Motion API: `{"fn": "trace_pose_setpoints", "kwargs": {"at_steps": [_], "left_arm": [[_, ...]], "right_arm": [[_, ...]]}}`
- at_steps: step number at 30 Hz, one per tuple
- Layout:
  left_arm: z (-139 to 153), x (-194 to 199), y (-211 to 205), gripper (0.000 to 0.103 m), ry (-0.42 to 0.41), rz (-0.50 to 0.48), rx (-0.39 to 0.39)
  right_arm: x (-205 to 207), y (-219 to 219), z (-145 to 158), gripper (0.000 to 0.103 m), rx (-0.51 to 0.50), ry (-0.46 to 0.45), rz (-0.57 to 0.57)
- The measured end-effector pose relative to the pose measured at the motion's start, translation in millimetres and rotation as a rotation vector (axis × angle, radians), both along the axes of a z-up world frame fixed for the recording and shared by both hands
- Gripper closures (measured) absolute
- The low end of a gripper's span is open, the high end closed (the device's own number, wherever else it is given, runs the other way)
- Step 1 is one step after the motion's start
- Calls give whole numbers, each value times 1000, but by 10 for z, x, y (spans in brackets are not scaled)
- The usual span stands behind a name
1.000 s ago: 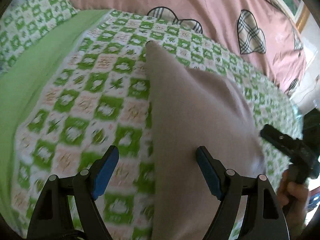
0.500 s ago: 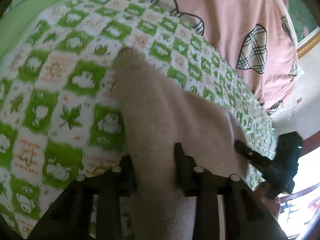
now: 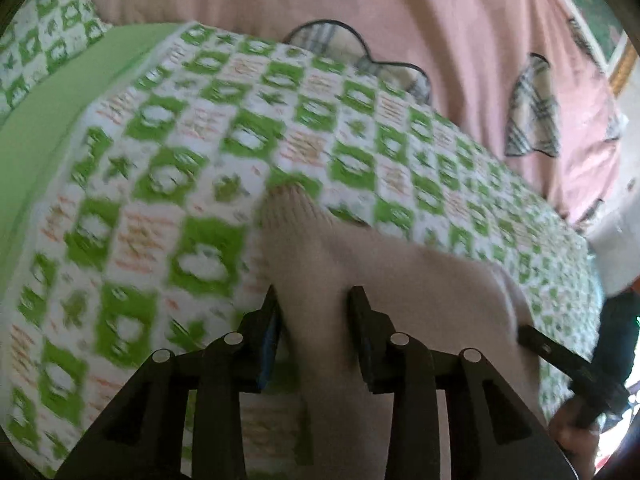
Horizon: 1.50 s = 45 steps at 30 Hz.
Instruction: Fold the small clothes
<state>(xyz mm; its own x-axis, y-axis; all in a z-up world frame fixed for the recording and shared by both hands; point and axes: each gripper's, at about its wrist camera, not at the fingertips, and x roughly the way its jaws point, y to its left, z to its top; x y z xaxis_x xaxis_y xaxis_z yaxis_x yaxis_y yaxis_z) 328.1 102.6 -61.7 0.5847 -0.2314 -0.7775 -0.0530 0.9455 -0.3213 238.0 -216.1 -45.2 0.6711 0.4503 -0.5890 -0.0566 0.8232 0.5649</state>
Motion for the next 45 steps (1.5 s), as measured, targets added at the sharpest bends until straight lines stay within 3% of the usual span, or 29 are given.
{"fn": "trace_pose_setpoints", "kwargs": {"at_steps": [3,5,11,14,20,25,33,34,36,37,45], "left_arm": [[117,-69,65,70,-18,18,12],[195,-207,78,70,-28,26,20],[333,-875,45,70,-47,24,26],[366,-1239,-1,63,-50,21,11],[377,-1896,-122,51,-51,3,16],[262,-2263,-237,51,-17,-38,16],[40,-2475,-279,50,39,-56,18],[12,-2459,-281,50,44,-56,24],[-46,-2432,-306,48,61,-52,55],[-65,-2435,-332,48,63,-56,69],[-161,-2492,-396,46,79,-68,101]], "right_arm": [[-123,-48,111,84,-8,-11,-15],[-226,-72,181,78,-10,-20,-32],[-640,-46,311,69,-1,-62,-29],[-854,25,323,66,2,-71,-17],[-1239,87,225,64,2,-56,-8],[-1475,124,71,63,-26,-18,-2],[-1704,176,-169,62,-44,33,26],[-1707,216,-197,63,-59,38,46],[-1716,303,-227,90,-133,45,60],[-1724,316,-219,93,-160,39,54],[-1735,248,-265,91,-203,45,13]]}}
